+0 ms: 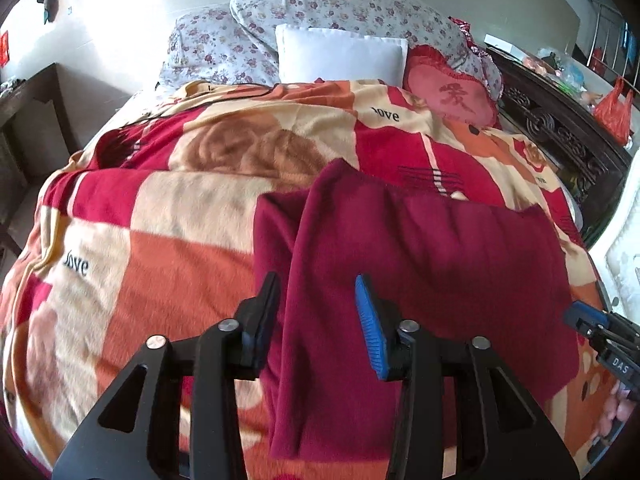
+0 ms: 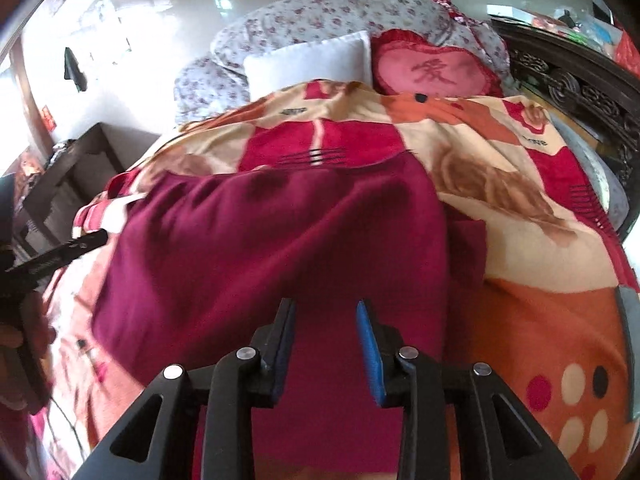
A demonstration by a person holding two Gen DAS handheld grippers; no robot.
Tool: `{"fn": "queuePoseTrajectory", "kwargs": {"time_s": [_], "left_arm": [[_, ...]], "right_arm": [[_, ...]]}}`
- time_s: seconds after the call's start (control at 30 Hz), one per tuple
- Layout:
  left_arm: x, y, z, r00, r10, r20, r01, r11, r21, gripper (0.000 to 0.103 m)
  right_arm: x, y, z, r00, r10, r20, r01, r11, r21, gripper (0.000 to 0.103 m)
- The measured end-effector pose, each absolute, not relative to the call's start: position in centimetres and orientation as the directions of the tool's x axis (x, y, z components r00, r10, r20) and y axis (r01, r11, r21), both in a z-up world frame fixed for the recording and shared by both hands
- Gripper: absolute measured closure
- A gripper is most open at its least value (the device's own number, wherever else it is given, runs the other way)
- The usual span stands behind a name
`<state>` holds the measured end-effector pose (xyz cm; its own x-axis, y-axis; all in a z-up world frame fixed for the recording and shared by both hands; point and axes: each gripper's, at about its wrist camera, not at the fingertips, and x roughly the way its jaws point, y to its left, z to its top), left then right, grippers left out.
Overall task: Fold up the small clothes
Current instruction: 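Move both open tools to the folded end of the sweatshirt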
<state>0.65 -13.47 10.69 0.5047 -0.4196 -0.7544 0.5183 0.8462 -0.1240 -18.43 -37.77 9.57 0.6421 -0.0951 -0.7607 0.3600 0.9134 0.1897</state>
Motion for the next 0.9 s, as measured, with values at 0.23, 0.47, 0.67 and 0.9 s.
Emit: {"fn": "queuePoseTrajectory", "kwargs": {"time_s": [0.23, 0.47, 0.67, 0.9], "left_arm": [[-1.1, -11.7, 10.8, 0.494, -0.425, -0.758, 0.503, 0.851, -0.150, 0.058], [-1.6, -9.9, 10.7, 0.513, -0.403, -0.758, 0.479, 0.867, -0.137, 0.058], [-1.1, -9.0, 10.0, 0.506, -0.390, -0.769, 0.459, 0.877, -0.143, 0.058], [-0.3, -7.7, 8.3, 0.467, -0.413, -0.782, 0.425, 0.880, -0.212, 0.058]], "right_arm": [[-18.2, -34.1, 10.7, 0.656, -0.041, -0.754, 0.295, 0.933, 0.205, 0.069], [-16.0, -31.6, 11.4, 0.659, 0.011, -0.752, 0.252, 0.939, 0.235, 0.059], [-13.3, -29.5, 11.8, 0.649, 0.031, -0.760, 0.213, 0.952, 0.221, 0.058], [-9.4, -28.4, 11.1, 0.635, 0.081, -0.768, 0.191, 0.947, 0.258, 0.058]]}}
